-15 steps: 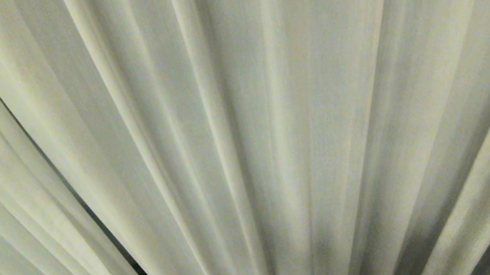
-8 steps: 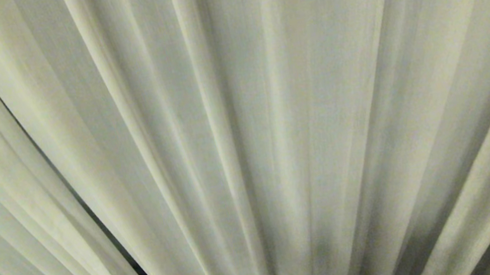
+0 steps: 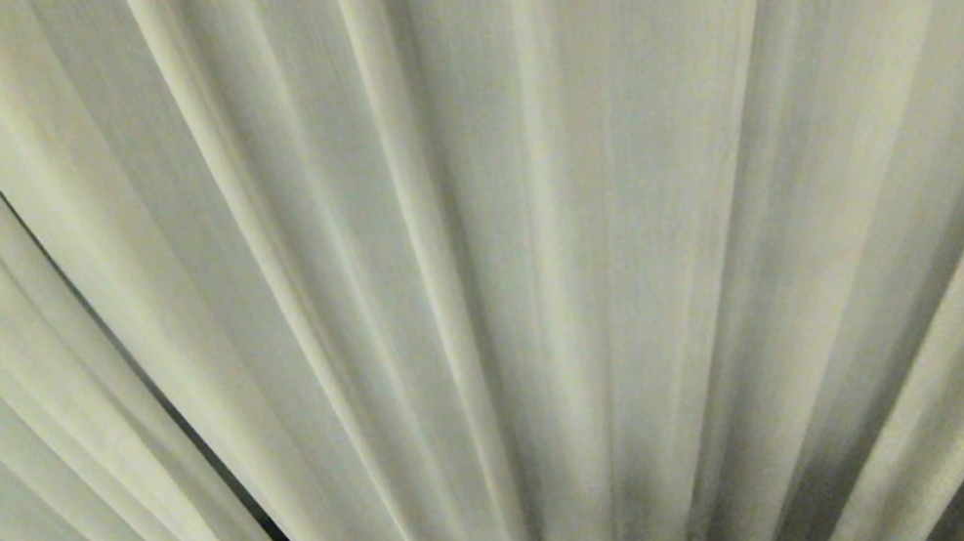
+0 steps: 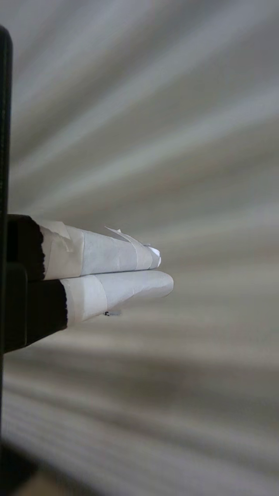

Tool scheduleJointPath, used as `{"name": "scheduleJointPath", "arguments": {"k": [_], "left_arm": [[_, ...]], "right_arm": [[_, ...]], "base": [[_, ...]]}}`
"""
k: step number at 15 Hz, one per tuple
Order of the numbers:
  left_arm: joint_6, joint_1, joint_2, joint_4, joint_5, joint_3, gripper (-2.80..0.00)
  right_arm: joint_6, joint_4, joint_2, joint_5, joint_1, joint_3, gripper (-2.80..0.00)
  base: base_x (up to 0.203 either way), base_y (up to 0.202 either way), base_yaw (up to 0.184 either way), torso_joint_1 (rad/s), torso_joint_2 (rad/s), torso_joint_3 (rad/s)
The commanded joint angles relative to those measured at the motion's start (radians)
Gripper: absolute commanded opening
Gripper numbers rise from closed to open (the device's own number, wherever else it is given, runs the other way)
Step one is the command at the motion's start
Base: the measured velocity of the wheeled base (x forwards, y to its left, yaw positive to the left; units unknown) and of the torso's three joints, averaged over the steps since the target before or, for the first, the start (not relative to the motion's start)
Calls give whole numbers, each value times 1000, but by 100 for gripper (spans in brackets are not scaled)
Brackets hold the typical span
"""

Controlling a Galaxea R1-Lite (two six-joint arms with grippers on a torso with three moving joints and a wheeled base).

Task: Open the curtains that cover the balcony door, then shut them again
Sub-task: Close the outer curtains on both sides

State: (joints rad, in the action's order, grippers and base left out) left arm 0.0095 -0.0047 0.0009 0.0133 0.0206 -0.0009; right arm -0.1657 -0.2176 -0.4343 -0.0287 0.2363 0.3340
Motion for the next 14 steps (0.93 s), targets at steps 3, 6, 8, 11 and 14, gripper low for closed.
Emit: {"name": "scheduleJointPath", "arguments": {"k": [3, 6, 8, 11, 14], "left_arm": [[0, 0, -1, 0, 1, 0, -280], [0, 0, -1, 0, 1, -1, -280], [0, 0, -1, 0, 1, -1, -280], [0, 0, -1, 0, 1, -1, -280], [0, 0, -1, 0, 1, 1, -280]], "right_arm": [[-12, -15, -285, 1, 196, 209, -280], [-14, -22, -360, 0, 257, 255, 0], [-11, -32, -407, 0, 294, 271, 0], [-8, -95, -439, 0, 304, 261, 0], [-1, -262, -463, 6, 304, 198, 0]], "base": [[0, 0, 0, 0, 0, 0], [0, 0, 0, 0, 0, 0], [0, 0, 0, 0, 0, 0], [0, 0, 0, 0, 0, 0], [0, 0, 0, 0, 0, 0]]}}
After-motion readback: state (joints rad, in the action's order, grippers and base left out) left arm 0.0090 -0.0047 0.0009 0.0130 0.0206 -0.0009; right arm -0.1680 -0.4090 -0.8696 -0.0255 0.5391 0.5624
